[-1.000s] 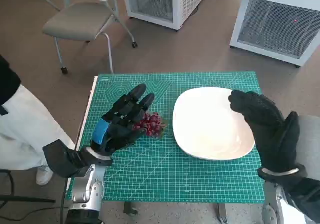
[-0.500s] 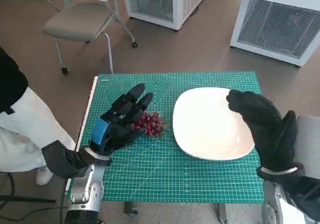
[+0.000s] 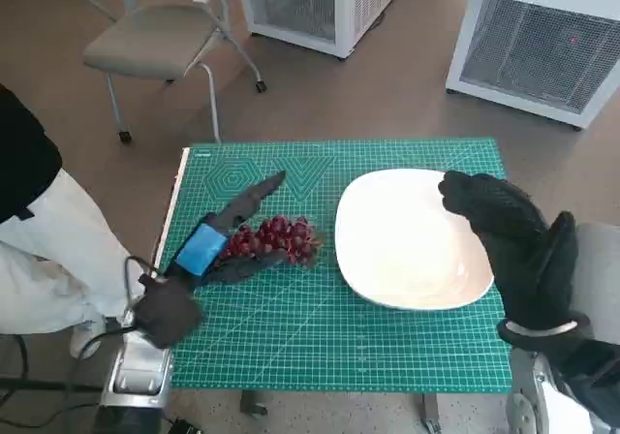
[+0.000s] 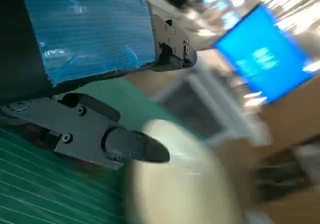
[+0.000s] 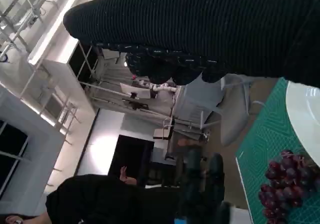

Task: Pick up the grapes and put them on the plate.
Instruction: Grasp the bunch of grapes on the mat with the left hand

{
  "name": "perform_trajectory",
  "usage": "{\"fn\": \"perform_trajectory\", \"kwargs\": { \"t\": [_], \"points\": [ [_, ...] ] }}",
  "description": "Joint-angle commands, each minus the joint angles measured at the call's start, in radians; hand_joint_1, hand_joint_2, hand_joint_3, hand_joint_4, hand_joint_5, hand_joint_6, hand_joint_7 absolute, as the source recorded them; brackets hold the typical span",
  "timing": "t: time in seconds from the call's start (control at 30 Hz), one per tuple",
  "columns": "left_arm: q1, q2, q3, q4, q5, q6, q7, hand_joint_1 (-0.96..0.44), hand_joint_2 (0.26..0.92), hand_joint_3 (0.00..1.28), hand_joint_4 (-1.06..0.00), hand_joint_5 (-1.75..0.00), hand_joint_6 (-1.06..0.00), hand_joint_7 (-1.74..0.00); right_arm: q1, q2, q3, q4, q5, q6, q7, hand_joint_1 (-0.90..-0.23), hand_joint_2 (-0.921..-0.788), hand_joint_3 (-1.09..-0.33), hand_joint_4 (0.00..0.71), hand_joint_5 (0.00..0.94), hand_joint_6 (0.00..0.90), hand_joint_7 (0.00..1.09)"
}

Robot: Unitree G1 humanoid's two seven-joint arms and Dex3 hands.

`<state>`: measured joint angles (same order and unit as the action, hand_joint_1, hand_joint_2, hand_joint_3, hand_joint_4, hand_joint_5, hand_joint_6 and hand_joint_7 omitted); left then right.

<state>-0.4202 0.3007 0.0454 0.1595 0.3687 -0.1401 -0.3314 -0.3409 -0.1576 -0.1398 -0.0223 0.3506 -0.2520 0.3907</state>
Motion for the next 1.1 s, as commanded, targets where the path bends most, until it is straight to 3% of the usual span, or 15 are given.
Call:
{"fn": "perform_trajectory", "kwargs": {
  "t": [0.03,0.33,0.73,1.1],
  "points": [
    [-0.006,0.019,-0.168,-0.254,0.43,0.342,-0.003,-0.4,0.757,0.0,-0.01,0.0,-0.19,0.0,0.017,-0.01,-0.001,0.014,0.007,0.024,0.01,-0.495,-0.921,-0.583,0.362,0.594,0.149,0.96],
    [-0.04,-0.018,-0.226,-0.275,0.482,0.492,-0.065,-0.4,0.738,0.0,0.0,0.0,-0.21,-0.01,0.015,-0.009,-0.003,0.019,0.01,0.021,0.012,-0.496,-0.921,-0.583,0.359,0.602,0.147,0.97],
    [-0.072,-0.024,-0.286,-0.275,0.492,0.603,-0.076,-0.37,0.737,0.0,-0.01,0.0,-0.22,-0.01,0.011,-0.01,-0.013,0.018,0.018,0.029,0.015,-0.495,-0.921,-0.583,0.354,0.61,0.145,0.97],
    [-0.215,-0.046,-0.393,-0.034,0.574,0.674,-0.01,-0.33,0.731,0.0,-0.05,-0.01,-0.23,0.0,0.014,-0.004,-0.012,0.008,0.013,0.036,0.007,-0.505,-0.921,-0.577,0.35,0.616,0.148,0.97]
  ]
}}
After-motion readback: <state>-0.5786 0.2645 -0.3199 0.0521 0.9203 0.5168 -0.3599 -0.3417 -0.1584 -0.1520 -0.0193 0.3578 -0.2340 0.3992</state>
